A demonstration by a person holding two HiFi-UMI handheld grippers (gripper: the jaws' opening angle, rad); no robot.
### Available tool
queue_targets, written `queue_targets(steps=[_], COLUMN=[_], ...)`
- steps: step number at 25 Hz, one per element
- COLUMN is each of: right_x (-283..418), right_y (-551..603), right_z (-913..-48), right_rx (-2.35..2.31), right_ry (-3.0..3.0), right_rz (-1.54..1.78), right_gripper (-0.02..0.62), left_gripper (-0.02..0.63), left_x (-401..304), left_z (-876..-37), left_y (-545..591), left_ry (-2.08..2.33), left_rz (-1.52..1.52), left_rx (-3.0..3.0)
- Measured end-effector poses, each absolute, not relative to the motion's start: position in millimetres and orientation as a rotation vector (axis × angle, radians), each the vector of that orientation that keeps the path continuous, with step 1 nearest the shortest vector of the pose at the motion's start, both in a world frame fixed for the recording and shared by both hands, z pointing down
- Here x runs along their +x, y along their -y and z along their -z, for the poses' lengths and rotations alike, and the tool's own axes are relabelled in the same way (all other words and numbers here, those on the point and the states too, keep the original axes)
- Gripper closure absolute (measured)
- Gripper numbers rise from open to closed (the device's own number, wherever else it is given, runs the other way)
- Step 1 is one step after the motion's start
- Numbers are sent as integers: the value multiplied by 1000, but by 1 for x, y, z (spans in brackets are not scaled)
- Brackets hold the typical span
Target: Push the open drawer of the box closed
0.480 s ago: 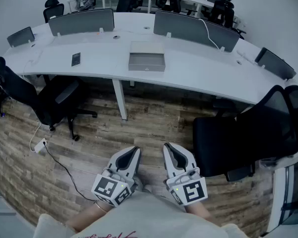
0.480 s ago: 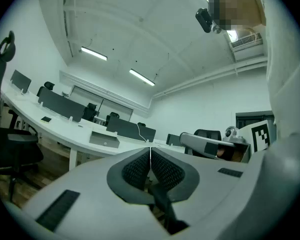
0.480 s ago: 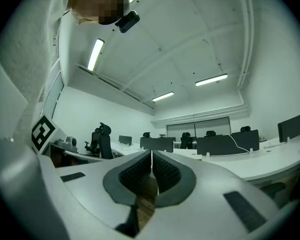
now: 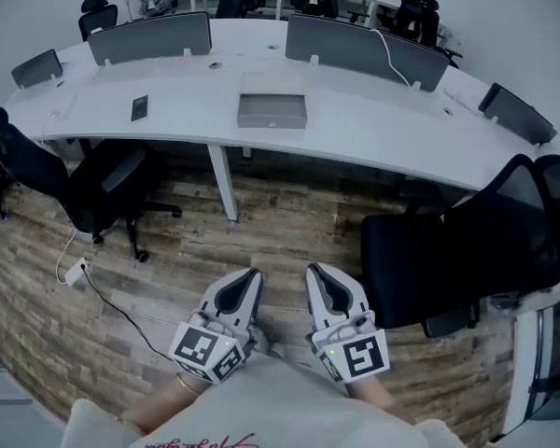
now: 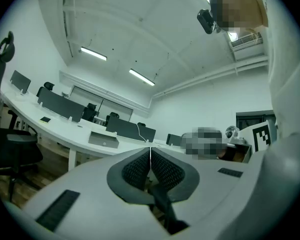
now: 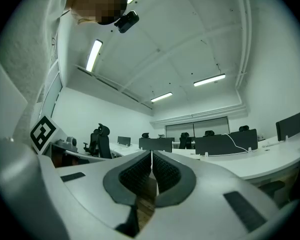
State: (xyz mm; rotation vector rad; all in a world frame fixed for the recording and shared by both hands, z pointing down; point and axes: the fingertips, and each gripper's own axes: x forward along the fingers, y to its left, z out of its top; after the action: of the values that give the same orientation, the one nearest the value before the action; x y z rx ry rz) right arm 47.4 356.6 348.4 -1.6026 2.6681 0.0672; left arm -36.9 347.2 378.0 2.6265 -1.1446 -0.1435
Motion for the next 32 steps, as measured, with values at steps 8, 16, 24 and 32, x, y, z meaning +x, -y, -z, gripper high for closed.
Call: queue_targets(steps=[8, 16, 24, 32], right_x=[43, 34, 26, 33], right_y=[-350, -310, -228, -134], right_z=[-355, -348, -353, -358], right_rx=[-1579, -1568, -1599, -1638], right_ry=[-2697, -2708, -2720, -2702], right_rz=[-35, -92, -120, -85], right_gripper=[571, 571, 571, 571], left_gripper=[588, 588, 588, 588], left_x=[-40, -48, -40, -28], left_z=[-383, -377, -378, -372], left_y=[-344, -299, -210, -113], left_ry=[1158, 1186, 1124, 1082], left_rz=[129, 190, 183, 158], left_rx=[2593, 2604, 2646, 2667])
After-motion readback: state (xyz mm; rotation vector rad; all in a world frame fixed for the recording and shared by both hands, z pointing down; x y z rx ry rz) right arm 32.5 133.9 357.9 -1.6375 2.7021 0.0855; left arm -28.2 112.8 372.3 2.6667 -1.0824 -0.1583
